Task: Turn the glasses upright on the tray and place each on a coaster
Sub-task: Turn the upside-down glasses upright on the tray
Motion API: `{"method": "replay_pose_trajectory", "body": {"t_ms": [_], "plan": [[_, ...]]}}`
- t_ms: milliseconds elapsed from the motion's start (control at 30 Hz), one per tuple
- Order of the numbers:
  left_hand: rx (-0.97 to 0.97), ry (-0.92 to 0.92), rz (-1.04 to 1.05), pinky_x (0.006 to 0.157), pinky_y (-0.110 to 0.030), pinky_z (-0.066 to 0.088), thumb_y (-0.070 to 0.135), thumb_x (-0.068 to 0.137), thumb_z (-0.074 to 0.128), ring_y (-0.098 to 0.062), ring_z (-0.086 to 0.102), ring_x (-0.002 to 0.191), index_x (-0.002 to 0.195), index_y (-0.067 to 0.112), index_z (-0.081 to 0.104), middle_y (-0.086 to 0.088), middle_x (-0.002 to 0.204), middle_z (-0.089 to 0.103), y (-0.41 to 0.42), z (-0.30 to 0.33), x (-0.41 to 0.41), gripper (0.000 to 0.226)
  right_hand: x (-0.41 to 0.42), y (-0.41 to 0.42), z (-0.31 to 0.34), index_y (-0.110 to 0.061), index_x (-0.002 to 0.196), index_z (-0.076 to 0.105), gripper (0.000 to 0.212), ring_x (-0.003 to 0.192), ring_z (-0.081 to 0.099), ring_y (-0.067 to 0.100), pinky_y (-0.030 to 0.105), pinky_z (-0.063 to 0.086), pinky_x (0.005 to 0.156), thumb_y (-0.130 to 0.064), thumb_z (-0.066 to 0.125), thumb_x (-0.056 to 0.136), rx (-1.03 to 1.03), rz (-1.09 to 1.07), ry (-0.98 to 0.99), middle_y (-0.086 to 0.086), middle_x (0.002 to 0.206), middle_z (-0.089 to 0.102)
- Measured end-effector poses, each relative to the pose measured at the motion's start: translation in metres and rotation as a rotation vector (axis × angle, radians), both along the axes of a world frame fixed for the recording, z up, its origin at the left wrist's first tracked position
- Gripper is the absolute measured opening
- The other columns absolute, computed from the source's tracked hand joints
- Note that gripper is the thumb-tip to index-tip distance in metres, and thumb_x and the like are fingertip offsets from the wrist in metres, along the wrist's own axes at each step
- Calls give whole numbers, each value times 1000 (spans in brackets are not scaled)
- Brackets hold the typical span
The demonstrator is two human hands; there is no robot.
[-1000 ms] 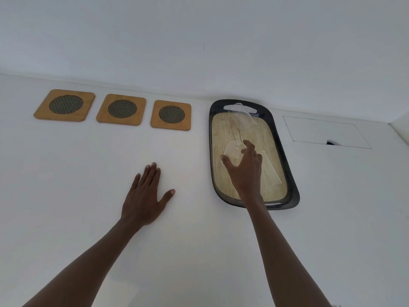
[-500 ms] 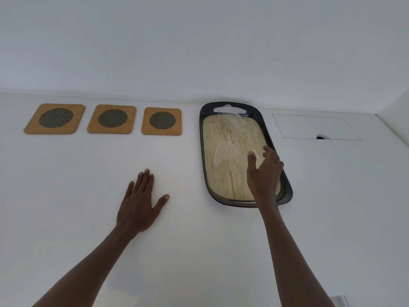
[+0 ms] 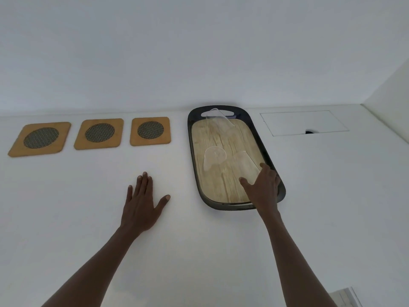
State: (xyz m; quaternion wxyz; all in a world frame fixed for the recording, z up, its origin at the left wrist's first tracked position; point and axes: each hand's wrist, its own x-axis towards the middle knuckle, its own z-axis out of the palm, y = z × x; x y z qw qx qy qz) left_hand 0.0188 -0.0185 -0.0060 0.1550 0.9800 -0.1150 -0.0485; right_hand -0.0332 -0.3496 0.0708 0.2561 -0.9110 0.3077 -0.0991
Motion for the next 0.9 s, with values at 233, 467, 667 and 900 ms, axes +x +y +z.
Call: {"method": "replay_pose_trajectory", "body": {"t_ms": [233, 467, 667, 900], "plan": [[22, -31, -11, 126, -45, 3, 82, 84, 10, -17, -6, 154, 158, 11, 5, -3, 167, -5, -13, 1, 16, 102, 1, -10, -9, -13, 141, 32, 79, 128, 43, 37, 48, 46, 96, -33, 77, 79, 73, -21, 13, 16, 138, 45], [23, -34, -13, 126, -45, 4, 83, 83, 10, -17, -6, 154, 158, 10, 6, -3, 167, -4, -14, 4, 16, 104, 0, -10, -9, -15, 143, 35, 74, 125, 50, 31, 42, 48, 94, -33, 75, 83, 160, -45, -68, 12, 138, 49], [21, -47, -9, 125, -45, 5, 84, 82, 9, -17, -5, 154, 158, 10, 8, -3, 167, -3, -14, 3, 17, 106, 1, -17, 26, -16, 142, 38, 74, 123, 51, 27, 30, 36, 90, -40, 74, 82, 179, -109, -225, 11, 131, 56], [9, -54, 1, 126, -45, 6, 86, 82, 10, -15, -4, 154, 158, 10, 10, -2, 167, -1, -13, 0, 18, 107, -2, -25, 89, -18, 135, 47, 69, 114, 57, 24, 47, 45, 102, -33, 79, 77, 115, -77, -462, 3, 124, 60]]}}
